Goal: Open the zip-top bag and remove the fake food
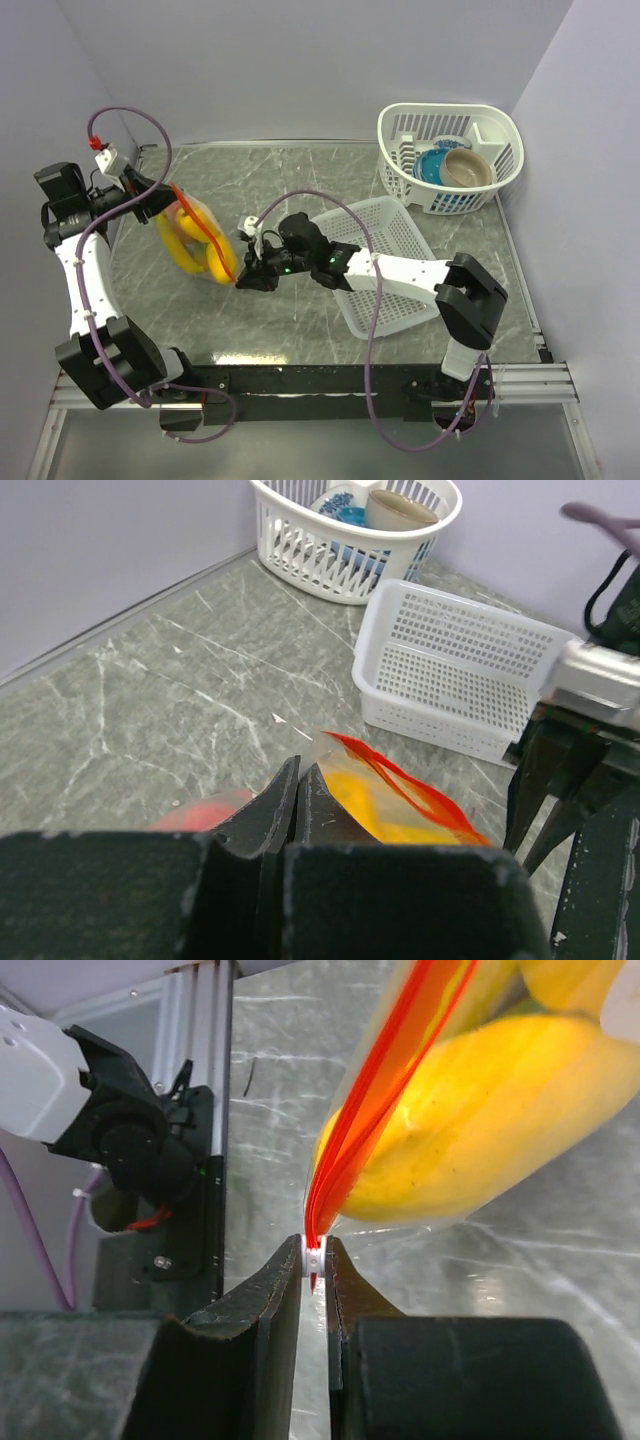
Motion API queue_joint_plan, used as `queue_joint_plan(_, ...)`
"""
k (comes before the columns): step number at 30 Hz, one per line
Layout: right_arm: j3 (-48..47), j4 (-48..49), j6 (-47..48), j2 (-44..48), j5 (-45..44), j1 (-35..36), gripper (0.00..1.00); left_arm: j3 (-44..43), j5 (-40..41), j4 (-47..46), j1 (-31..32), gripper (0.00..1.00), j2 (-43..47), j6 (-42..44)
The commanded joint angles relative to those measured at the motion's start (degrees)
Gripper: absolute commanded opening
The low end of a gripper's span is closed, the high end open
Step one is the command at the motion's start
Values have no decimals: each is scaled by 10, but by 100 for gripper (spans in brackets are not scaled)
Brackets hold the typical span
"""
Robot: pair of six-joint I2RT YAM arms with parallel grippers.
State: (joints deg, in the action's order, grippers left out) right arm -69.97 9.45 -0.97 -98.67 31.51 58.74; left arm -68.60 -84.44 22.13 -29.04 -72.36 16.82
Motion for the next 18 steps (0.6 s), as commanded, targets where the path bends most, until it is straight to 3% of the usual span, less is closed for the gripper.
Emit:
queue_joint_plan(1, 41, 69, -96, -32, 56, 15, 8, 13, -102, -51, -2, 1, 27, -12)
queue_joint_plan(6, 24, 94, -125, -74, 81, 23, 12, 37, -77, -111, -1, 4, 73, -82)
queue_joint_plan(7, 7, 88, -130, -88, 84, 25, 16, 39, -67, -100, 6, 10, 78, -60)
queue_joint_plan(9, -2, 84, -133, -95, 76, 23, 19, 26, 5, 16, 27, 20, 76, 14)
queue_joint_plan(10, 1, 82, -133, -90, 65, 24, 28, 15, 48, 74, 72, 37, 68, 131)
queue_joint_plan(11, 7, 80, -129, -83, 51, 23, 30, 9, 86, 115, 104, 41, 57, 168)
queue_joint_plan(12, 15, 78, -125, -74, 12, 23, 33, 12, 148, 137, 134, 41, 29, 181)
queue_joint_plan(13, 31, 67, -115, -51, -6, 23, 34, 16, 167, 127, 186, 38, 13, 157)
queue_joint_plan(15, 48, 57, -106, -25, -46, 23, 34, 27, 193, 77, 222, 32, -38, 123)
queue_joint_plan(17, 67, 29, -96, 14, -112, 23, 60, 23, 210, 55, 264, 27, -72, 96)
queue_joint_plan(18, 81, 21, -93, 27, -131, 22, 68, 16, 215, 49, 274, 26, -101, 93)
